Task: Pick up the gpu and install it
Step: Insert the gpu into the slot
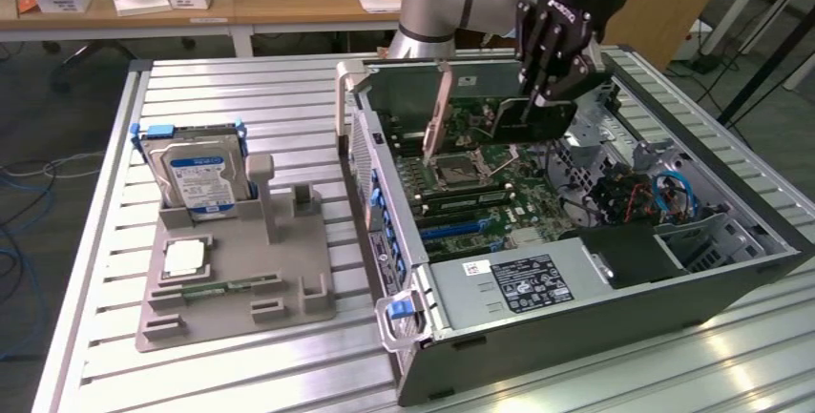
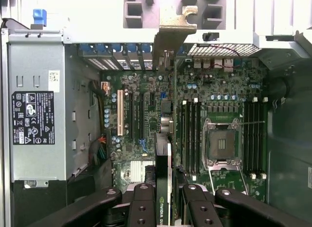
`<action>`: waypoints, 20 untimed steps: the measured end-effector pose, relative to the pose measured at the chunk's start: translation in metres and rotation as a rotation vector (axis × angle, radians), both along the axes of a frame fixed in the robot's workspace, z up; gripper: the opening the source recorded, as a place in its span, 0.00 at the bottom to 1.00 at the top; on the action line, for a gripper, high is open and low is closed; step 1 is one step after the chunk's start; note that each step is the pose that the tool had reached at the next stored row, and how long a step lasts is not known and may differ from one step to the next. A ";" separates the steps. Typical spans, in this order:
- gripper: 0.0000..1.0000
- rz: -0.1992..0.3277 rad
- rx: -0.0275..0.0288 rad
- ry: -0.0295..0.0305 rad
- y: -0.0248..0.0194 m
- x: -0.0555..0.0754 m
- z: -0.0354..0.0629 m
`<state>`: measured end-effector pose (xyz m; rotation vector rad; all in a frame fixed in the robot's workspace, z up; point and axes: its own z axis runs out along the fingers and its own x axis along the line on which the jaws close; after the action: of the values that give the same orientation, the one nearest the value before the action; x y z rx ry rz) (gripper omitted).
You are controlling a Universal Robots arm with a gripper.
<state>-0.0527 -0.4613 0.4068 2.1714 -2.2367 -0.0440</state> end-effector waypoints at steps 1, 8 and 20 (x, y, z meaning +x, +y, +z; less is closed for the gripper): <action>0.26 0.000 -0.0001 -0.0005 0.0002 0.000 -0.0012; 0.26 0.001 0.0000 -0.0044 0.0021 0.000 -0.0092; 0.26 0.002 -0.0003 -0.0216 0.0042 0.000 -0.0165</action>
<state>-0.0526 -0.4571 0.3903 2.1846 -2.2455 -0.0203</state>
